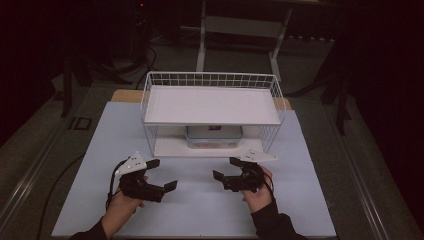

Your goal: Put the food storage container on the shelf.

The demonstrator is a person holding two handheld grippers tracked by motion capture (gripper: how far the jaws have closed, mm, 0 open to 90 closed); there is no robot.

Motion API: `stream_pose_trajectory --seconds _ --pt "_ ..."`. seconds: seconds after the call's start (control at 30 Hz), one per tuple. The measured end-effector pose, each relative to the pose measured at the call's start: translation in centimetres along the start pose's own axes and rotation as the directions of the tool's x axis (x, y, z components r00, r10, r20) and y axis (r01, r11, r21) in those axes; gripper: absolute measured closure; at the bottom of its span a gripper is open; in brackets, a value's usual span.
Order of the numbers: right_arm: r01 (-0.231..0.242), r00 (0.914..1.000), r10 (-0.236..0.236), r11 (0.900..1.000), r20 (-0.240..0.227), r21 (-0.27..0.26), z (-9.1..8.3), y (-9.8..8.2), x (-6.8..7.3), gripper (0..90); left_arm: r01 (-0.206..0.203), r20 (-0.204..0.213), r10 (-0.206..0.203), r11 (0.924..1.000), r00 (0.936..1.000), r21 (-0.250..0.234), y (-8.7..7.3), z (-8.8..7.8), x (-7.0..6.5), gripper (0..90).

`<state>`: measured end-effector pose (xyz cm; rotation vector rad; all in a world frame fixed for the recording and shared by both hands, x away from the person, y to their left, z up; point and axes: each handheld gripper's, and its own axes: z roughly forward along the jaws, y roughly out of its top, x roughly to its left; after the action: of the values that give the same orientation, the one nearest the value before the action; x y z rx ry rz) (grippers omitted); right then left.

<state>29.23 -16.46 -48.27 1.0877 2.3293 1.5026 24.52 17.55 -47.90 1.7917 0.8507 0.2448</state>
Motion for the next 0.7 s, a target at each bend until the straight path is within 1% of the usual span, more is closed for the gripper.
stream_pose_trajectory --seconds 0.07,0.1,0.17,0.2,0.3,0.43,0.57,0.67,0.7 --pt "-0.002 0.9999 0.002 1.000 -0.011 0.009 -0.4 -0.3 -0.1 14.2 0.003 0.002 -0.003 0.9998 1.0000 -0.017 -0.1 -0.4 0.1 0.0" --pt "0.005 1.0000 -0.005 1.000 -0.004 0.009 -0.7 -0.5 -0.1 14.2 0.002 0.001 -0.002 0.9999 1.0000 -0.015 -0.1 -0.6 0.1 0.0" --pt "0.010 0.9999 -0.010 1.000 -0.014 0.010 -1.1 -0.8 -0.1 14.3 -0.003 0.000 0.003 0.9999 1.0000 -0.015 -0.3 -0.8 0.1 0.0" --pt "0.009 0.9999 -0.009 1.000 -0.011 0.009 -1.2 -0.9 -0.1 14.3 -0.007 0.002 0.007 0.9999 1.0000 -0.012 -0.3 -1.0 0.1 0.0" --pt "0.006 0.9999 -0.006 1.000 -0.014 -0.001 -2.0 -1.3 -0.1 14.4 -0.009 0.002 0.009 0.9999 1.0000 -0.007 -0.6 -1.3 0.0 0.0" --pt "0.020 0.9998 -0.020 1.000 -0.004 -0.012 -3.1 -1.6 -0.1 14.4 -0.021 0.012 0.021 0.9997 0.9997 0.009 -1.0 -1.7 -0.2 0.0" --pt "0.009 0.9999 -0.009 0.999 -0.005 -0.031 -4.2 -2.0 -0.2 14.4 -0.018 0.031 0.017 0.9998 0.9994 0.013 -1.4 -2.0 -0.3 0.0" --pt "0.005 1.0000 -0.005 0.999 -0.005 -0.043 -5.2 -2.4 -0.3 14.4 -0.035 0.029 0.034 0.9991 0.9990 0.025 -1.6 -2.3 -0.4 0.0" --pt "0.003 1.0000 -0.003 0.999 -0.004 -0.050 -5.5 -2.6 -0.3 14.4 -0.034 0.030 0.033 0.9991 0.9990 0.025 -1.6 -2.4 -0.5 0.0"
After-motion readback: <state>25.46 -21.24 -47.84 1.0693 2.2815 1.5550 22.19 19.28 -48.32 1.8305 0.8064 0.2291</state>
